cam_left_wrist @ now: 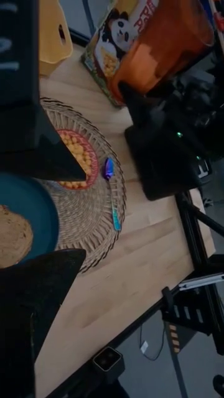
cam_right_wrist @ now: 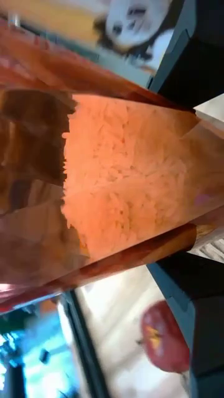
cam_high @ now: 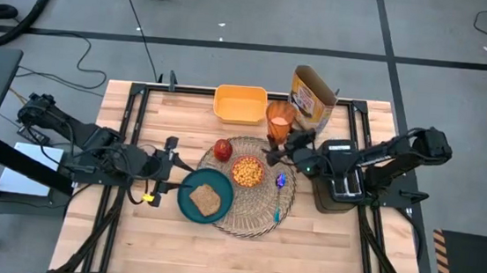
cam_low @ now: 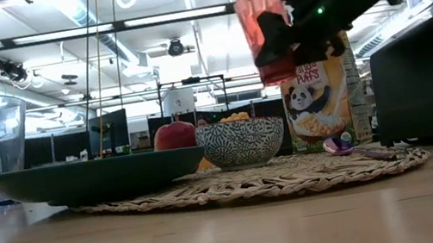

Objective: Arrange a breakfast setting
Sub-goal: Put the brown cup of milk to the top right of the brown table mat

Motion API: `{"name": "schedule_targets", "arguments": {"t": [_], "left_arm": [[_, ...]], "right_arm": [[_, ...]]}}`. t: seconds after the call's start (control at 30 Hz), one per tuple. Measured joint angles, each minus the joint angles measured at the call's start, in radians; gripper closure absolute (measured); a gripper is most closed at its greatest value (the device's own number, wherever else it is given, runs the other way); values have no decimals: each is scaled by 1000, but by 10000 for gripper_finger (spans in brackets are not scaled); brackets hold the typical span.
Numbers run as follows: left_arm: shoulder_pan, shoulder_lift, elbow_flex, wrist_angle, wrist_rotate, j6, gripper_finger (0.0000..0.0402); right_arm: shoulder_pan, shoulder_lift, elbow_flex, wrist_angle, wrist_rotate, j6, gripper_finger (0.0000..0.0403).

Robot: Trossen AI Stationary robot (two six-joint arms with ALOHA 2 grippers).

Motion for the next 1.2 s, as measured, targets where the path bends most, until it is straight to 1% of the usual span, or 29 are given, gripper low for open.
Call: {"name": "schedule_targets", "arguments": {"t": [0.1, 0.17, 0.3, 0.37, 0.47, 0.6, 0.67, 0.8, 0.9, 1.07, 1.2], "left_arm": [[0, 0, 0, -10, 0, 0, 207], [0, 0, 0, -18, 0, 0, 207], [0, 0, 0, -23, 0, 0, 207], [0, 0, 0, -26, 1, -4, 207], [0, 0, 0, -41, 5, -27, 207], [-2, 0, 1, -73, 33, -59, 207], [-2, 0, 1, -94, 35, -70, 207], [-2, 0, 1, -106, 36, -79, 207], [-2, 0, 1, -105, 36, -80, 207], [-2, 0, 1, -134, 36, -88, 207], [-2, 0, 1, -146, 36, -101, 207]], "right_arm": [[39, 13, 1, 4, 71, 83, 65], [57, 48, 2, 23, 85, 120, 65], [77, 185, 61, 28, 97, 221, 65], [87, 252, 104, 27, 147, 249, 65], [88, 314, 153, 30, 237, 289, 65], [70, 369, 169, 27, 280, 300, 65], [49, 390, 169, 26, 277, 315, 65], [-2, 449, 169, 31, 199, 378, 65], [-26, 482, 167, 25, 184, 435, 65], [-79, 492, 143, 23, 79, 553, 65], [-102, 492, 135, 21, 62, 545, 65]]}}
